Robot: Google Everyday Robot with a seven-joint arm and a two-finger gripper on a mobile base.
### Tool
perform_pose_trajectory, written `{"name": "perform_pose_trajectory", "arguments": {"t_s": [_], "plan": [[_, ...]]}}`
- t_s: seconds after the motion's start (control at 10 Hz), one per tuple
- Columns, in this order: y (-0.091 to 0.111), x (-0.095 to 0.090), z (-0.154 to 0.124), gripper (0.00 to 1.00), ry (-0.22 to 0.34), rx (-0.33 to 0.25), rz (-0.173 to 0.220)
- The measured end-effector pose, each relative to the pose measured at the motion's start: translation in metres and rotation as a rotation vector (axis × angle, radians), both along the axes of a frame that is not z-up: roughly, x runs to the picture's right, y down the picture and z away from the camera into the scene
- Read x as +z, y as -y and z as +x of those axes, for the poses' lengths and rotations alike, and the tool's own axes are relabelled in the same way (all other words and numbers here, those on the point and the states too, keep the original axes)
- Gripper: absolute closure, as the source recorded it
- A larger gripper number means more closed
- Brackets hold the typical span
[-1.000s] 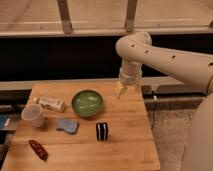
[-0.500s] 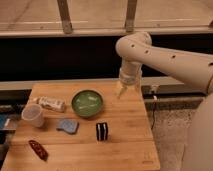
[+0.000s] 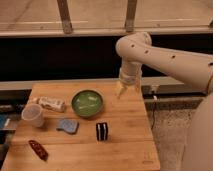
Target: Knock the eraser over
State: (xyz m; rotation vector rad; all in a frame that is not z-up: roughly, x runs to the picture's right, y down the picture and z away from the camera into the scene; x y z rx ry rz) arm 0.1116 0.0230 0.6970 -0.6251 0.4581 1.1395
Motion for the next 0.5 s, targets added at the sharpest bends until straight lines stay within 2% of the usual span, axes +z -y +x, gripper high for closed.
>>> {"name": "perform_pose_trajectory", "arguments": {"t_s": [0.1, 0.3, 0.5], "plan": [[0.0, 0.0, 0.0, 0.45, 0.0, 0.0, 0.0], [0.0, 0.0, 0.0, 0.67, 0.0, 0.0, 0.0], [0.0, 0.0, 0.0, 0.85, 0.0, 0.0, 0.0]]}}
